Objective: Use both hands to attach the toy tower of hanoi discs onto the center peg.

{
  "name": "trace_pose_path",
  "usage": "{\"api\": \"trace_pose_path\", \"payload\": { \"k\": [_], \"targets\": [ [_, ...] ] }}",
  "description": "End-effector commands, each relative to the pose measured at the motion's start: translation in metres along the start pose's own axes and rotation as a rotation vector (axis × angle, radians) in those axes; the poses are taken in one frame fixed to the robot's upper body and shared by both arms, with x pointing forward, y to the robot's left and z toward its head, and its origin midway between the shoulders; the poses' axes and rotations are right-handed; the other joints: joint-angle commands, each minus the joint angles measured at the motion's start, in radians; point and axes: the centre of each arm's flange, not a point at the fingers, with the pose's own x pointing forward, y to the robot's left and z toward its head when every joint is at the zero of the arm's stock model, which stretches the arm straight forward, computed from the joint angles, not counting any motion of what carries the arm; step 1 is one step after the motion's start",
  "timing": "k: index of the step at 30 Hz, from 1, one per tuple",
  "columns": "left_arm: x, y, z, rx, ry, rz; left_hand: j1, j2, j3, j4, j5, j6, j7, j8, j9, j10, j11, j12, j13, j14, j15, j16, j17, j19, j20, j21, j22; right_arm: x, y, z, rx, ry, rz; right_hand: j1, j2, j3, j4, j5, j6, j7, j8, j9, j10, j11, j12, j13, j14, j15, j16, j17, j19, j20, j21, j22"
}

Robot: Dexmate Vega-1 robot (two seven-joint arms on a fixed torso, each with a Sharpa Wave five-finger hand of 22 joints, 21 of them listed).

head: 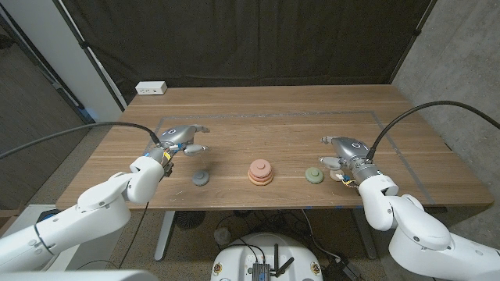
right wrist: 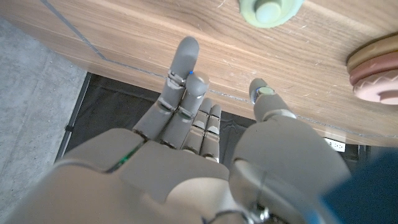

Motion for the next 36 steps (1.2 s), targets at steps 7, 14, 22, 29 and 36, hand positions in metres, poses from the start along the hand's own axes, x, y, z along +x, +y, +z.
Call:
{"api": "trace_pose_path", "payload": {
  "k": [7, 14, 22, 29, 36],
  "targets": [
    [0.006, 0.001, -0.004, -0.002, -0.014, 0.000, -0.013, 0.013, 0.007, 0.002, 0.005, 0.020, -0.001, 0.001, 0.002, 0.014, -0.002, 0.003, 0.001, 0.000, -0.096, -0.006, 0.004, -0.002, -0.086, -0.004, 0.001, -0.012, 0.007, 0.011, -0.021, 0.021, 0.106, -0.009, -0.024, -0.025, 0.003, -0.003, -0.052, -0.009, 0.001, -0.002, -0.027, 0.006, 0.011, -0.006, -0.018, -0.071, -0.023, -0.017, -0.013, -0.076, -0.005, 0.003],
    [0.007, 0.002, -0.003, 0.003, -0.022, -0.001, -0.016, 0.017, 0.011, 0.002, 0.005, 0.026, 0.000, 0.001, 0.002, 0.019, 0.000, 0.004, 0.001, -0.002, -0.096, -0.009, 0.003, -0.002, -0.086, -0.006, 0.000, -0.013, 0.010, 0.013, -0.028, 0.034, 0.130, -0.009, -0.030, -0.036, 0.003, -0.008, -0.061, -0.005, 0.006, -0.005, -0.032, 0.005, 0.015, -0.011, -0.014, -0.071, -0.025, -0.017, -0.014, -0.077, -0.005, 0.003],
    [0.005, 0.003, -0.004, 0.006, -0.026, -0.002, -0.017, 0.020, 0.014, 0.000, 0.006, 0.027, 0.001, 0.000, 0.003, 0.021, -0.001, 0.004, 0.002, -0.002, -0.096, -0.009, 0.005, -0.002, -0.085, -0.006, 0.000, -0.012, 0.012, 0.017, -0.041, 0.048, 0.145, -0.009, -0.032, -0.041, 0.004, -0.011, -0.066, -0.001, 0.009, -0.006, -0.038, 0.005, 0.015, -0.013, -0.022, -0.072, -0.036, -0.026, -0.016, -0.076, -0.007, 0.002],
    [0.002, 0.004, -0.009, -0.003, -0.016, -0.001, -0.018, 0.022, 0.017, -0.001, 0.006, 0.028, 0.001, -0.001, 0.003, 0.023, -0.001, 0.004, 0.002, -0.002, -0.096, -0.009, 0.006, -0.002, -0.085, -0.007, 0.000, -0.009, 0.015, 0.022, -0.047, 0.049, 0.163, -0.007, -0.033, -0.048, 0.004, -0.013, -0.065, 0.010, 0.014, -0.006, -0.045, 0.007, 0.016, -0.016, -0.015, -0.072, -0.033, -0.023, -0.018, -0.076, -0.008, 0.002],
    [0.003, 0.003, -0.011, -0.008, -0.015, -0.009, -0.019, 0.024, 0.018, -0.001, 0.006, 0.029, 0.002, -0.002, 0.003, 0.024, -0.002, 0.004, 0.003, -0.002, -0.096, -0.010, 0.006, -0.002, -0.085, -0.007, 0.000, -0.008, 0.019, 0.024, -0.048, 0.060, 0.177, -0.005, -0.036, -0.054, 0.003, -0.016, -0.057, 0.009, 0.019, -0.007, -0.049, 0.012, 0.017, -0.018, -0.019, -0.072, -0.039, -0.027, -0.022, -0.076, -0.011, 0.002]
  ]
}}
